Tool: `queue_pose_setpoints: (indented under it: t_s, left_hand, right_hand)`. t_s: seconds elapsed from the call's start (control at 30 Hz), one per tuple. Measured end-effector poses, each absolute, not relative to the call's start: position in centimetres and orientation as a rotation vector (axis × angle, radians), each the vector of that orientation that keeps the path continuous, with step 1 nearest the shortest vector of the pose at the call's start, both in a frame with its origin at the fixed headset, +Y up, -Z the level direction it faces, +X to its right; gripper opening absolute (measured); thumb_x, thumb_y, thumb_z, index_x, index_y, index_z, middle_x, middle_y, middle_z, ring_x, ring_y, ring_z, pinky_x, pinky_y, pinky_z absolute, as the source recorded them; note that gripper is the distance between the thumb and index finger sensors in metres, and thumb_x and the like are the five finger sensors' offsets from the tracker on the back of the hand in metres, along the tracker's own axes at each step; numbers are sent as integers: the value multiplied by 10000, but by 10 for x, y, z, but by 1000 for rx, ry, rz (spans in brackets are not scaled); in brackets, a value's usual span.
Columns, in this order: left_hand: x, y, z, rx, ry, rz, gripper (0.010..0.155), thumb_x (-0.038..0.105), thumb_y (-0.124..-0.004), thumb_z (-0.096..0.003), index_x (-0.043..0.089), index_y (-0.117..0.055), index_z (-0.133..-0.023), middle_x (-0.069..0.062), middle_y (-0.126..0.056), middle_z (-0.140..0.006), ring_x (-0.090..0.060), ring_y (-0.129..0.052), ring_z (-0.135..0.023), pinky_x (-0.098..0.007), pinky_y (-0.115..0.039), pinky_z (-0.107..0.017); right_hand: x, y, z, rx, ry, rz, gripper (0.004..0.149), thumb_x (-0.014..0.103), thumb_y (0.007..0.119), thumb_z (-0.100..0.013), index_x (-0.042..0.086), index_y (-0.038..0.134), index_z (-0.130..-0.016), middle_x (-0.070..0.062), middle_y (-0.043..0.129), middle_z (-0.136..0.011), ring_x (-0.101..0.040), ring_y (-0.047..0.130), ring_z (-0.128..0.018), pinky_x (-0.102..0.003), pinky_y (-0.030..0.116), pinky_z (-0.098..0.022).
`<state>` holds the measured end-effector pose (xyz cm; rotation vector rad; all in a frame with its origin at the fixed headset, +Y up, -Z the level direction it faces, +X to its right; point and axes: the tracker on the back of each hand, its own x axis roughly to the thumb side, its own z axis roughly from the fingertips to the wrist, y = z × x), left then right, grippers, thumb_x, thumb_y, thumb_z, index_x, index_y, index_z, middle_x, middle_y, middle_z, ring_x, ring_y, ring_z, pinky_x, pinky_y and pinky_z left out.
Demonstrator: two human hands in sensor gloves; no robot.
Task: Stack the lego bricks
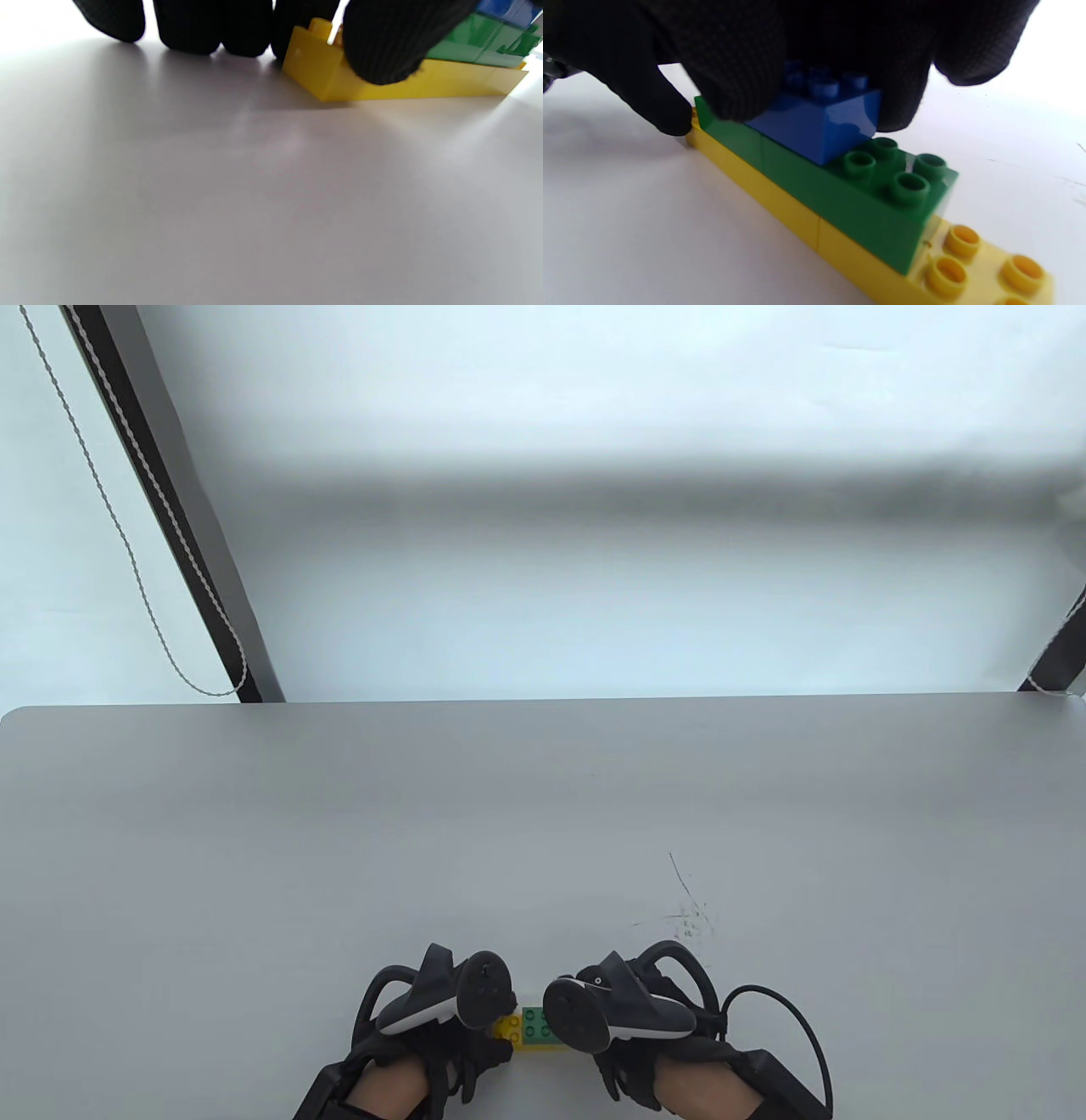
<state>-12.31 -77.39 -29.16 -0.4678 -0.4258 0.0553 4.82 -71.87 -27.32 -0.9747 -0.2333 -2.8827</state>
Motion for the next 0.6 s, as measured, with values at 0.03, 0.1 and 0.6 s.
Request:
queue_pose_setpoints:
  t_s: [0.03,0.1,0.6]
  left_hand:
    - [-123,-774,-292,-468,-426,55,640,542,-800,-380,318,-622,-953,-30,-594,-1044,-297,-612,-919,-601,-569,-698]
    - [-123,-774,-292,-469,-427,56,642,543,-800,-379,318,-622,-953,-27,-594,-1044,-296,-611,-919,-601,-568,-699]
    - [-123,-774,-292,-436,-452,46,656,536,-808,-372,297,-640,-959,-35,-629,-1034,-300,-648,-907,-601,-585,-695]
  right_hand:
    - [48,-719,-273,-974,-230,-2884,640,335,934,-298,133,745,-875,-120,914,-813,-342,1006,-646,-569,799,-527]
    - [49,-719,-273,-974,-226,-2888,644,337,932,-299,133,741,-879,-121,910,-818,-343,1003,-650,-571,798,-528]
    - [69,-718,-274,-941,-208,-3049,639,382,898,-326,145,721,-892,-113,891,-845,-346,986,-680,-583,780,-540]
